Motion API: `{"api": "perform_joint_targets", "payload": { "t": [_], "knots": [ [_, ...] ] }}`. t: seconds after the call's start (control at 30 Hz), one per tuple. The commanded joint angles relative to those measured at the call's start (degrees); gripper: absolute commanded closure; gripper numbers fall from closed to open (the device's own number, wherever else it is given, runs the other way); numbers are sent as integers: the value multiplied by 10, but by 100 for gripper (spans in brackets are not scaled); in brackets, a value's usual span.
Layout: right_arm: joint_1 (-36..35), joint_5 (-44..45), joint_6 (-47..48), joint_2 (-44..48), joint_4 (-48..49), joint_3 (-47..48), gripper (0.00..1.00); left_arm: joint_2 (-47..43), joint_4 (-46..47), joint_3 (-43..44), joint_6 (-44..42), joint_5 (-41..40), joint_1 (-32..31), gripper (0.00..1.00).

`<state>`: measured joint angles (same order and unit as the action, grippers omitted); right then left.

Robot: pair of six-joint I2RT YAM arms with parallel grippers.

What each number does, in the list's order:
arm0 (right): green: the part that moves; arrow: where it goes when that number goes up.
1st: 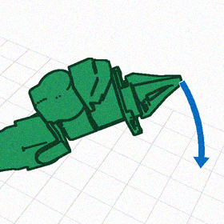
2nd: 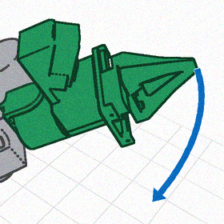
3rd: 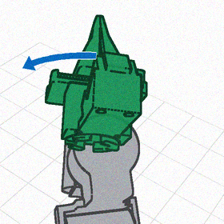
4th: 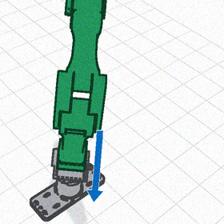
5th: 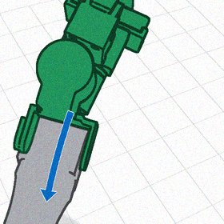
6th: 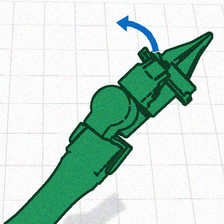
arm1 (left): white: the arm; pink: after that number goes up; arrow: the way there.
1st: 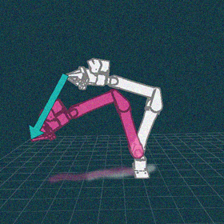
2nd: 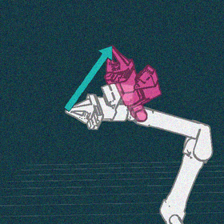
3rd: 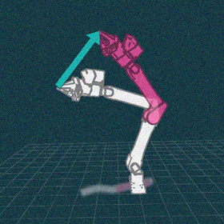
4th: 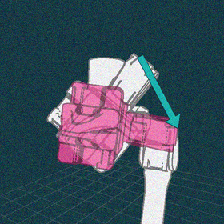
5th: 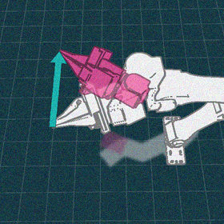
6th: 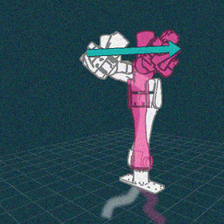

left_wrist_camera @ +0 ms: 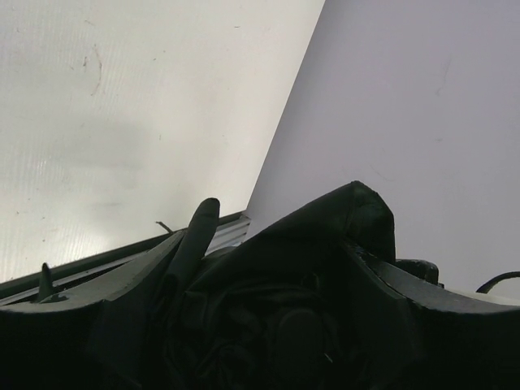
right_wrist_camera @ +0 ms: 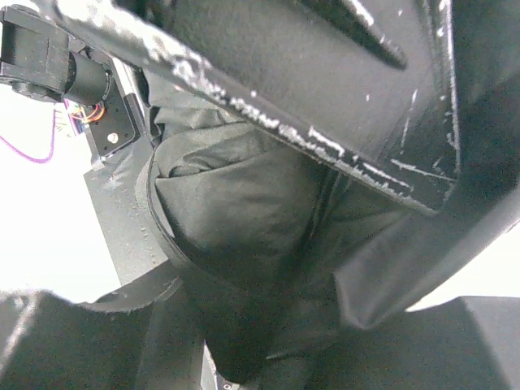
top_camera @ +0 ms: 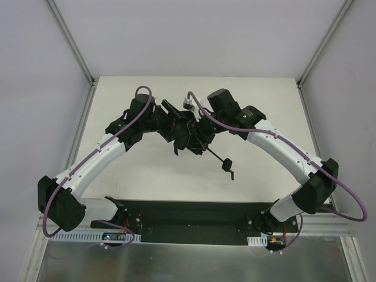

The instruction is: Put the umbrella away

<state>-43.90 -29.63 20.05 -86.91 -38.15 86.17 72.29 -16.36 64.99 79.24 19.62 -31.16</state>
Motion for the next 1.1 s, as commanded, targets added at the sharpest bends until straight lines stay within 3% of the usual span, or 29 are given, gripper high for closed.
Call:
{"api": "perform_joint_targets", "payload": {
  "t": [0.0, 0.07, 0.23, 0.3, 0.43, 0.47, 0.5, 0.53, 0.7, 0.93, 1.07],
  "knots": [
    [-20, 11, -12, -11, -1, 47, 100, -14, 50, 9, 16, 23, -13, 39],
    [-22, 11, -15, -14, -3, 50, 100, -9, 69, 10, 15, 24, -14, 46],
    [-22, 20, -39, -29, -14, 67, 100, -6, 100, 6, 7, 26, -18, 93],
    [-22, 23, -43, -39, -29, 79, 100, -9, 113, 0, 3, 23, -18, 100],
    [-22, 38, -51, -38, -38, 83, 98, -22, 155, -22, 6, 10, -18, 100],
    [-19, 43, -55, -34, -39, 82, 90, -26, 161, -28, 7, 8, -18, 100],
    [-16, 42, -60, -30, -41, 81, 72, -29, 188, -36, 7, 7, -17, 100],
    [-9, 34, -64, -26, -41, 80, 61, -30, 202, -41, 7, 8, -16, 100],
    [8, 16, -83, 13, -52, 66, 29, -27, 222, -51, -6, 14, -6, 100],
    [47, -8, -142, 70, -68, 51, 7, -18, 251, -45, -49, 8, 22, 100],
    [75, 5, -196, 110, -68, 58, 0, -21, 336, -54, -81, 2, 45, 100]
  ]
}}
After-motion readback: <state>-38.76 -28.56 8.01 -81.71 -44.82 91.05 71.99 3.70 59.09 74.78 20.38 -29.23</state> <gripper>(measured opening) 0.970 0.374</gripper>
